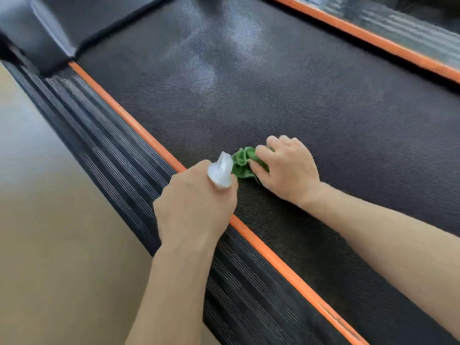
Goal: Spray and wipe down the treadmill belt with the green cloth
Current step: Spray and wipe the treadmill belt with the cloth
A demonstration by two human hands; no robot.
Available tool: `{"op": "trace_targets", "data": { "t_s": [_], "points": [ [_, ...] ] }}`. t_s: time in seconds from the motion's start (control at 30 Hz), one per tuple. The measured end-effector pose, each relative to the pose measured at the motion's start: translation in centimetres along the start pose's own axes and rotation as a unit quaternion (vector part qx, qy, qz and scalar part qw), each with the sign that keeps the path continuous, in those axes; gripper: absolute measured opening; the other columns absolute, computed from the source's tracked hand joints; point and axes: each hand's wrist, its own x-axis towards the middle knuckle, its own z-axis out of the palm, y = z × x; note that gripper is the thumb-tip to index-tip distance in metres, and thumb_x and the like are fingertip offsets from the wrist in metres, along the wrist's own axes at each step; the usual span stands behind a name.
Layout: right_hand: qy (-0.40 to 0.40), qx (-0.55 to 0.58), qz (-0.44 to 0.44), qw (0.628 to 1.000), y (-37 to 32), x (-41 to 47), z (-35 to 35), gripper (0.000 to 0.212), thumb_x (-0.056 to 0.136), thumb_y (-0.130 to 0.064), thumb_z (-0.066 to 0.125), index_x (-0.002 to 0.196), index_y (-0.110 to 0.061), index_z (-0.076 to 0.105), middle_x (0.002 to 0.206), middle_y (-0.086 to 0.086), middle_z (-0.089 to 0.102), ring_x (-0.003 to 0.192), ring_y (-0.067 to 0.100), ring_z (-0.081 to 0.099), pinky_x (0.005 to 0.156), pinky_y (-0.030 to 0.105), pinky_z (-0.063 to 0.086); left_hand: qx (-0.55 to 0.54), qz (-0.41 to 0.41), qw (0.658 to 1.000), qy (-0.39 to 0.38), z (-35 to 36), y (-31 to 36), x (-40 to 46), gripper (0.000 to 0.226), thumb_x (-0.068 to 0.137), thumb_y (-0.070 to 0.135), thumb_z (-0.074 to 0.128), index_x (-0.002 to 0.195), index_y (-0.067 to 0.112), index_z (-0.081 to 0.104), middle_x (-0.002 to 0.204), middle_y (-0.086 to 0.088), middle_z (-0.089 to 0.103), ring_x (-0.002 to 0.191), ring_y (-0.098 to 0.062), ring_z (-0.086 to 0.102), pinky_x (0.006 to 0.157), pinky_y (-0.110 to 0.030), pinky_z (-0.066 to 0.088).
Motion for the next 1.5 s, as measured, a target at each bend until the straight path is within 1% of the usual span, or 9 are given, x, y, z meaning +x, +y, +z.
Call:
{"op": "trace_targets", "data": {
  "t_s": [0.13,0.27,0.37,0.77,1.0,1.13,1.2,1.4,1.5],
  "points": [
    [0.002,-0.008,0.068,0.998,-1.1,3.6,1.2,0.034,0.098,-0.044,0.048,0.085,-0.014,0.061,0.084,0.007,0.057,0.077,0.032,0.054,0.072,0.042,0.04,-0.064,0.001,0.998,0.013,-0.5,-0.8,-0.4,0.038,0.094,0.057,0.059,0.08,0.022,0.056,0.077,0.003,0.064,0.082,-0.03,0.062,0.075,-0.041,0.051],
    [0.008,0.012,0.071,0.997,-1.5,-0.2,-0.2,0.033,0.098,-0.044,0.049,0.086,-0.015,0.061,0.083,0.004,0.055,0.075,0.028,0.05,0.069,0.041,0.038,-0.174,-0.021,0.984,-0.013,-1.1,-1.9,-0.7,0.042,0.088,0.053,0.069,0.069,0.02,0.051,0.059,0.007,0.056,0.066,-0.022,0.058,0.068,-0.041,0.052],
    [0.005,0.014,0.051,0.999,-1.1,-3.8,-1.3,0.034,0.098,-0.044,0.049,0.084,-0.016,0.06,0.081,0.003,0.051,0.074,0.026,0.047,0.067,0.039,0.037,-0.225,-0.048,0.972,-0.047,-1.4,-2.3,-0.7,0.041,0.08,0.056,0.067,0.075,0.016,0.059,0.066,0.004,0.065,0.07,-0.022,0.064,0.076,-0.045,0.058],
    [-0.001,-0.004,0.048,0.999,-1.3,-4.2,-0.7,0.041,0.101,-0.046,0.043,0.086,-0.012,0.061,0.083,0.009,0.054,0.072,0.031,0.048,0.068,0.044,0.039,-0.192,-0.031,0.976,-0.093,-1.1,-2.2,0.0,0.035,0.088,0.052,0.071,0.081,0.018,0.071,0.077,0.004,0.075,0.084,-0.019,0.073,0.085,-0.048,0.059],
    [-0.005,-0.005,0.051,0.999,-1.1,-4.1,-0.8,0.042,0.101,-0.049,0.041,0.093,-0.013,0.062,0.091,0.011,0.058,0.079,0.033,0.052,0.074,0.045,0.041,-0.184,-0.05,0.965,-0.181,0.3,-1.4,-0.2,0.04,0.087,0.047,0.073,0.08,0.008,0.074,0.076,-0.004,0.077,0.086,-0.028,0.075,0.087,-0.051,0.06],
    [0.003,0.001,0.05,0.999,-1.1,-4.2,-0.7,0.042,0.1,-0.049,0.043,0.096,-0.013,0.064,0.091,0.01,0.059,0.079,0.032,0.052,0.074,0.045,0.041,-0.26,-0.116,0.935,-0.212,0.4,-2.0,0.4,0.022,0.082,0.05,0.079,0.074,0.029,0.079,0.08,0.0,0.08,0.091,-0.029,0.078,0.094,-0.054,0.061],
    [0.012,0.004,0.053,0.999,-1.2,-4.3,-0.7,0.04,0.1,-0.047,0.045,0.094,-0.012,0.064,0.09,0.011,0.059,0.078,0.032,0.052,0.074,0.045,0.042,-0.287,-0.128,0.925,-0.212,0.1,-2.0,1.0,0.022,0.081,0.05,0.081,0.073,0.03,0.079,0.082,0.003,0.079,0.092,-0.028,0.078,0.095,-0.054,0.061],
    [0.019,-0.017,0.056,0.998,-1.4,-4.0,-0.8,0.04,0.101,-0.046,0.047,0.09,-0.011,0.063,0.089,0.011,0.058,0.075,0.033,0.051,0.071,0.045,0.041,-0.337,-0.125,0.913,-0.192,-0.9,-1.3,3.7,0.021,0.089,0.041,0.079,0.095,0.021,0.075,0.072,0.008,0.074,0.071,-0.01,0.078,0.077,-0.035,0.063],
    [0.014,-0.022,0.053,0.998,-1.4,-4.2,-0.9,0.04,0.101,-0.046,0.046,0.09,-0.011,0.063,0.089,0.011,0.058,0.075,0.032,0.051,0.071,0.044,0.041,-0.336,-0.124,0.914,-0.189,-1.3,-1.6,4.6,0.022,0.089,0.041,0.079,0.098,0.021,0.074,0.072,0.007,0.075,0.07,-0.01,0.077,0.079,-0.037,0.063]
  ]
}}
